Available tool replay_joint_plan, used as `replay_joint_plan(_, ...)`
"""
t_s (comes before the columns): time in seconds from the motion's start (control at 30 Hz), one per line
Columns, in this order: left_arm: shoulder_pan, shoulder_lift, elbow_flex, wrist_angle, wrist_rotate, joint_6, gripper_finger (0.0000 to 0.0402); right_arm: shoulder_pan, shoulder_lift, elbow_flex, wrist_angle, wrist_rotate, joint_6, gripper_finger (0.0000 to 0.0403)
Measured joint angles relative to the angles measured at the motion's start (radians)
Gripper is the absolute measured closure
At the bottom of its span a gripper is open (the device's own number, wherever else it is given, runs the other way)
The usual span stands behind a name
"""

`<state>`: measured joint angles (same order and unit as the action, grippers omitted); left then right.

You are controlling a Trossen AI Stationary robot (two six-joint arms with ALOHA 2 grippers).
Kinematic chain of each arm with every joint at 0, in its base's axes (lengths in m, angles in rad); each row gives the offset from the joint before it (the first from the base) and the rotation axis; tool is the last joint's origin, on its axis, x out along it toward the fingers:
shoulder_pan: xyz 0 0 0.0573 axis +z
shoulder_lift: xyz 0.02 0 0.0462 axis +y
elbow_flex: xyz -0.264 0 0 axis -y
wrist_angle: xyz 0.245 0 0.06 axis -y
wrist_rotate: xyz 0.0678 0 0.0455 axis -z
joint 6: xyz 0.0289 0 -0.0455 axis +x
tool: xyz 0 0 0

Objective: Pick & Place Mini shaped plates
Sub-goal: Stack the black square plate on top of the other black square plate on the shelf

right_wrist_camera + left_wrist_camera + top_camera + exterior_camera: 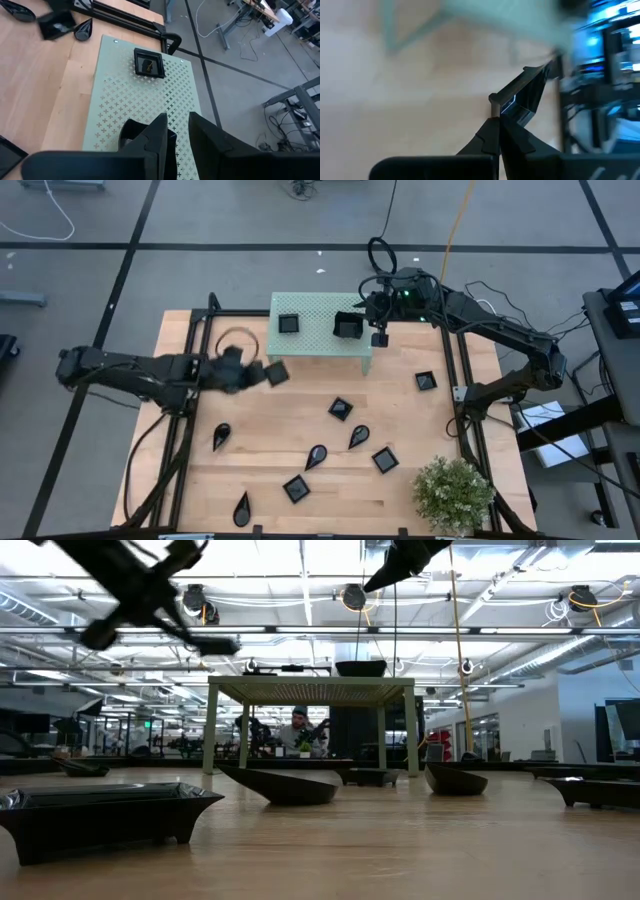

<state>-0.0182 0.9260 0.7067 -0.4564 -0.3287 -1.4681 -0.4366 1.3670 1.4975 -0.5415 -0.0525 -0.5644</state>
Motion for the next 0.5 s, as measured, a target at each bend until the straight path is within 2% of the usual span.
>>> replay_joint_plan(0.1, 0.144, 0.000, 0.000, 0.149, 0.066, 0.170, 0.0395, 0.000, 0.000, 0.000, 0.000, 0.000, 0.001, 0.0337)
replay_joint_plan(0.2, 0.293, 0.013, 0.020, 0.226, 0.198, 0.302, 0.0398, 0.000, 0.000, 0.000, 0.000, 0.000, 0.001, 0.0337)
replay_joint_plan(0.4, 0.549, 0.126, 0.151, 0.208, 0.452, 0.548, 0.0396, 0.000, 0.000, 0.000, 0.000, 0.003, 0.002, 0.0337)
replay_joint_plan(0.5, 0.648, 0.219, 0.249, 0.136, 0.564, 0.692, 0.0398, 0.000, 0.000, 0.000, 0.000, 0.005, 0.003, 0.0337)
